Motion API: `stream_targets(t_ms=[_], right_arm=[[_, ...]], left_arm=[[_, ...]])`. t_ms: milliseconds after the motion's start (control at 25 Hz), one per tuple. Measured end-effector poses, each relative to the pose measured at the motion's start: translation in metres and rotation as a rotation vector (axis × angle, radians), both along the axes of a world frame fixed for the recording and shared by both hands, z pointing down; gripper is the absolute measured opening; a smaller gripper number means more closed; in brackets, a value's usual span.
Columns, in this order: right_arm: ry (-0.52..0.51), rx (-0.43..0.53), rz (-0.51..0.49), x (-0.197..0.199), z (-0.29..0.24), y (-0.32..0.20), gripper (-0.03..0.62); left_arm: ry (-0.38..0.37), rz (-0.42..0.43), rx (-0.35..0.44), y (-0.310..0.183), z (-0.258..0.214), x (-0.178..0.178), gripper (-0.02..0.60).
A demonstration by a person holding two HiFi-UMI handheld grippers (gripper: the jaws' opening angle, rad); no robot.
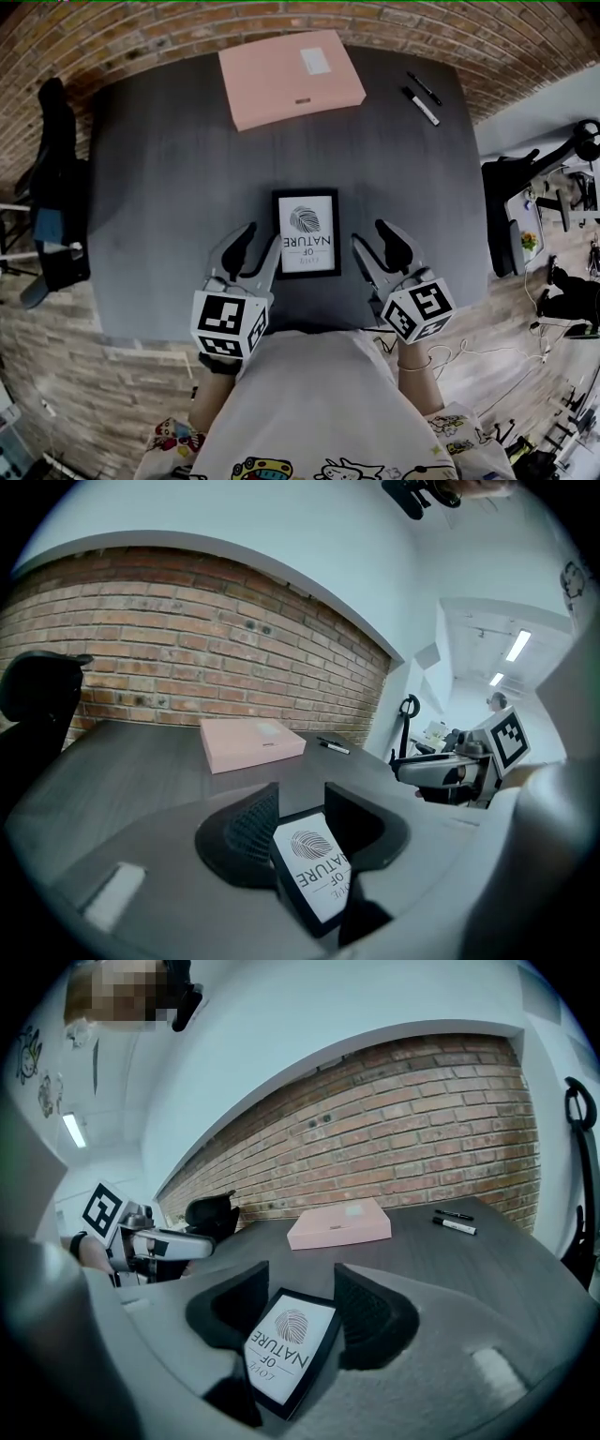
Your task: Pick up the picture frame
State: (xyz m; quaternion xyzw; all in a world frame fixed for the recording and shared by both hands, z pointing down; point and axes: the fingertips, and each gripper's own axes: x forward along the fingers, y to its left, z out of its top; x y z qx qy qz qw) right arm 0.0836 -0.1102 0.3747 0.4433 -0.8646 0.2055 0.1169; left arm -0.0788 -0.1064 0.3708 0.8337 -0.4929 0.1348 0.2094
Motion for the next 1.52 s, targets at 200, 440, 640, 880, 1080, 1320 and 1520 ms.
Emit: stream_targets(t_ms=[200,440,640,880,1080,1320,1520], right_arm=[[0.0,-0.041,-0.007,-0.003,0.019,0.002,0.213],[-0.019,-0.099,-0.001,-0.005,0.042,0.004,0.213],[-0.036,-0.148,0.015,-0.008,0.062,0.003,0.213],[-0.035,-0.203,0.021,-0.01,0.087,0.004,0.213],[-0.035,-0.233,0.022,-0.014,0.101,0.003,0.213],[-0.039,-0.267,0.026,-0.015,0.113,0.007,0.213],[-0.052,-0.293,0.032,-0.015,0.12,0.009,0.212]], left_arm=[[-0.005,0.013,-0.045,0.004,0.022,0.006,0.153],[-0.018,0.028,-0.106,0.007,0.049,0.013,0.149],[-0.031,0.035,-0.148,0.007,0.07,0.016,0.147],[-0.049,0.042,-0.203,0.006,0.096,0.018,0.146],[-0.06,0.022,-0.248,0.004,0.119,0.015,0.146],[-0.067,0.013,-0.304,0.006,0.143,0.016,0.146],[-0.083,0.001,-0.347,0.006,0.156,0.016,0.137]])
